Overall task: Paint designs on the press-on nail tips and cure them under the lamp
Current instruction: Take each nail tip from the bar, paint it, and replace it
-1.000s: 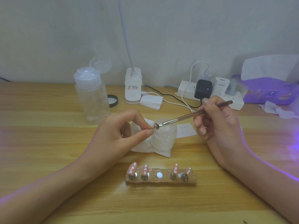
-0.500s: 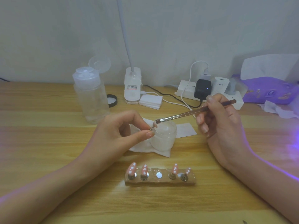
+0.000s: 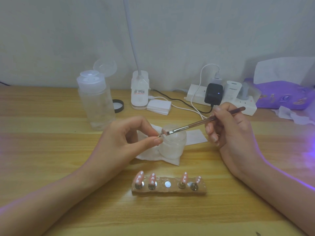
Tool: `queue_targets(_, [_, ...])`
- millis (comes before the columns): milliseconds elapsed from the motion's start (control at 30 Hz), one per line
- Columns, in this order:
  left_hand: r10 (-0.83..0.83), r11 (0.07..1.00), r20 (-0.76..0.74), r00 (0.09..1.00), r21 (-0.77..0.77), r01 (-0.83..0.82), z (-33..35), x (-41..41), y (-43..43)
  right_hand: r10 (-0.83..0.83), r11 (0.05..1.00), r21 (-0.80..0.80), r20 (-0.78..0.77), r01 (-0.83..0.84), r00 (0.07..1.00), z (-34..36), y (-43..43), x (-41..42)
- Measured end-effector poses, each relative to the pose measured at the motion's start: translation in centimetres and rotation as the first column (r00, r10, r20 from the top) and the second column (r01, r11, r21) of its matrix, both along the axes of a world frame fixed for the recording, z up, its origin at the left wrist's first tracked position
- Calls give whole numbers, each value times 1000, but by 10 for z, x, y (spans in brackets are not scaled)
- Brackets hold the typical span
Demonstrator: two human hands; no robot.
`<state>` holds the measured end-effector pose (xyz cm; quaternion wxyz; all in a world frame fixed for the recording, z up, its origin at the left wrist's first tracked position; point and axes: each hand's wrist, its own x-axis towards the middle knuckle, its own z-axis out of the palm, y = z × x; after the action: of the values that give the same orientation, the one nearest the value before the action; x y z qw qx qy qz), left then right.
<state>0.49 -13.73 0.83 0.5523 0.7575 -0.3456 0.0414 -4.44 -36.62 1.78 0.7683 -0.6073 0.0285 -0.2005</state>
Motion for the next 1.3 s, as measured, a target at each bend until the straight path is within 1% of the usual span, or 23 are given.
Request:
queue_targets(133, [-4,1000,-9,1000,2,4,0,0,0,54,998,19,76,-56,996,2,1,-1])
queue_targets(200, [4,1000,-14,1000,4,-4,-1,0,0,58,998,-12,55,-57,997,2,2,-1])
queue_targets(300, [9,1000,-25,1000,3,-9,-1,0,0,-1,1000,-6,12,1,1000,0,0,0])
queue_targets(367, [7,1000,-27,1000,2,-7,-1,0,0,2,1000,30,46,-3,999,2,0,-1])
queue_targets(433, [2,1000,-24,1000,2,-2,0,-1,0,45,998,29,86,-48,995,2,0,-1])
queue_targets(500, [0,1000,-26,1000,0,0,0,-1,0,53,999,-14,70,-52,996,1,1,-1])
queue_targets(600, [8,1000,-37,999,0,-8,0,-1,0,-13,999,-38,12,13,1000,0,0,0])
queue_targets(700, [14,1000,-40,999,2,-14,1,-1,0,3,1000,23,64,-5,998,1,0,-1])
queue_targets(767, [15,1000,-41,999,3,-15,1,-2,0,47,999,10,96,-48,994,1,1,-1])
queue_targets(833, [16,1000,-41,999,2,-16,1,-2,0,45,999,-28,60,-44,997,1,2,-1])
queue_targets(900, [16,1000,-41,999,3,-15,1,-2,0,3,999,-49,13,-3,1000,0,0,-1])
queue_targets(967, [12,1000,-41,999,3,-12,1,-2,0,-12,1000,-24,22,13,1000,1,0,-2])
queue_targets(1067, [8,1000,-41,999,0,-8,1,-2,0,30,999,21,81,-32,996,2,1,-1])
queue_targets(1133, [6,1000,-37,999,0,-6,1,-2,-1,39,999,-3,54,-39,998,2,2,-1])
queue_targets(1233, [12,1000,-40,999,3,-12,0,-2,0,-11,1000,-17,-7,11,1000,0,0,0])
queue_targets(1300, [13,1000,-39,999,2,-13,0,-2,0,-10,1000,8,20,9,1000,0,-1,0])
